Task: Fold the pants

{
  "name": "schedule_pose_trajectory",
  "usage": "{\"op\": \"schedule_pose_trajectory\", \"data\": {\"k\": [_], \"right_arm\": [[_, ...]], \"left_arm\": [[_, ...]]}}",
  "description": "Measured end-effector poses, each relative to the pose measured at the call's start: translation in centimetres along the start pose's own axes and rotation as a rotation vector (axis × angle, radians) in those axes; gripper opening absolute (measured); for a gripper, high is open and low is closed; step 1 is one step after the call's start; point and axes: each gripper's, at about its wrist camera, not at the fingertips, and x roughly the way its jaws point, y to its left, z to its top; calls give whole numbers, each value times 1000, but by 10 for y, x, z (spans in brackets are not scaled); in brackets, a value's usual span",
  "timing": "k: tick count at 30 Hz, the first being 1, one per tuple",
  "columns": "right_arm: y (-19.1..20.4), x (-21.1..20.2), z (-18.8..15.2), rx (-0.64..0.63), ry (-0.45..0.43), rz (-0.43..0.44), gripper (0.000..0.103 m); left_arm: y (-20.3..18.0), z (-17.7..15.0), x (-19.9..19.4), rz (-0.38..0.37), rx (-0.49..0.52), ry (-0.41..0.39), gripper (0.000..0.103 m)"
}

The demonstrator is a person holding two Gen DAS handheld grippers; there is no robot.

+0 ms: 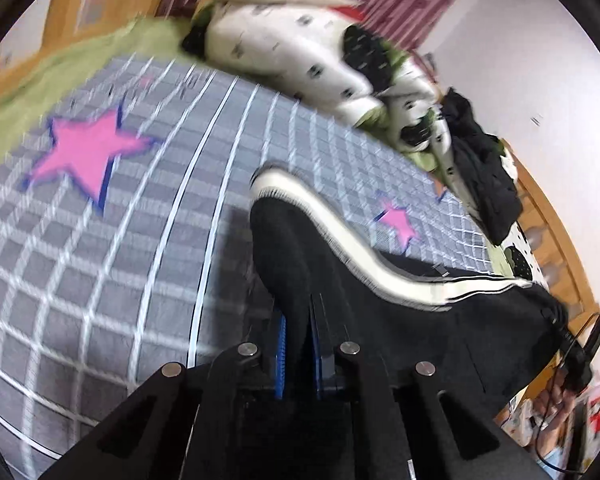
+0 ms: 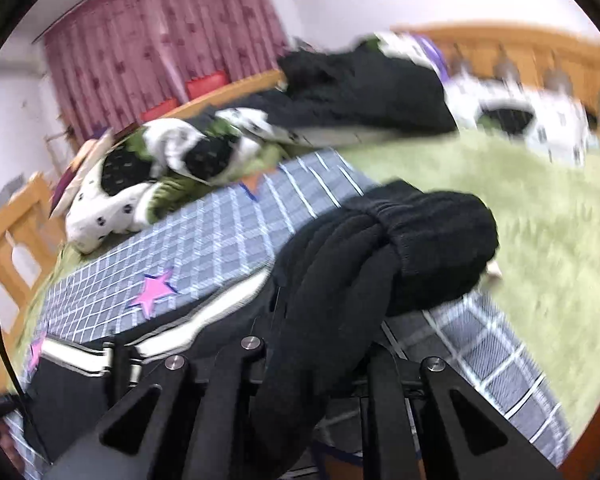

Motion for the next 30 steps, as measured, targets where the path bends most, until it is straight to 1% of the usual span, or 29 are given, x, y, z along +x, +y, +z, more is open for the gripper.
{"op": "schedule_pose_trajectory", "data": {"k": [2, 4, 5, 6, 7, 8, 10, 12, 13, 14, 15, 16, 17, 18, 19, 20, 21, 22, 23, 24, 25, 26, 28, 30], "right_arm": [[27, -11, 14, -50, -17, 7, 12], [53, -23, 28, -83, -35, 14, 12], [71, -33, 38, -105, -57, 27, 12], [84, -41, 44, -116, -74, 45, 12], [97, -48, 52, -126, -89, 70, 11], [113, -57, 59, -135, -110, 113, 11], [131, -68, 66, -143, -136, 173, 11], [145, -72, 63, -145, -147, 240, 11], [149, -69, 57, -155, -142, 262, 11], [151, -62, 49, -170, -129, 272, 11], [152, -50, 36, -190, -100, 274, 11], [149, -32, 17, -211, -45, 267, 12], [144, -17, 2, -224, 7, 252, 12], [137, 2, -14, -234, 67, 219, 12], [128, 20, -31, -242, 124, 168, 13], [113, 40, -49, -239, 206, 114, 14], [97, 57, -65, -213, 291, 82, 16], [77, 74, -81, -155, 392, 65, 20], [62, 83, -92, -85, 468, 92, 22], [53, 84, -97, -34, 496, 131, 23], [47, 79, -99, -14, 499, 144, 31], [46, 71, -99, -27, 481, 127, 41], [47, 47, -98, -82, 428, 71, 44], [47, 25, -97, -125, 391, 11, 44]], "left_arm": [[-7, 16, -12, -29, 14, -23, 10], [-6, 31, -26, -65, -3, -40, 10], [-3, 39, -34, -71, -9, -54, 10], [2, 45, -44, -61, -11, -71, 10], [6, 50, -53, -46, -10, -89, 10], [15, 55, -65, -29, -12, -106, 10], [35, 61, -84, 24, -24, -122, 10], [57, 60, -93, 110, -19, -122, 10], [66, 56, -94, 139, -18, -123, 10], [81, 48, -92, 188, -17, -112, 10], [94, 39, -85, 221, -23, -88, 11], [105, 31, -79, 234, -38, -63, 11], [123, 17, -67, 249, -79, -9, 11], [135, 5, -59, 267, -108, 34, 11], [141, -2, -53, 288, -119, 63, 13], [151, -12, -46, 323, -126, 111, 16], [158, -19, -42, 342, -141, 144, 21], [160, -23, -42, 346, -154, 152, 29], [165, -27, -44, 349, -183, 151, 34], [167, -29, -48, 354, -196, 148, 43], [165, -29, -50, 357, -200, 146, 46], [163, -29, -53, 353, -200, 138, 46], [158, -32, -59, 339, -191, 122, 48], [152, -38, -64, 332, -172, 115, 51]]}}
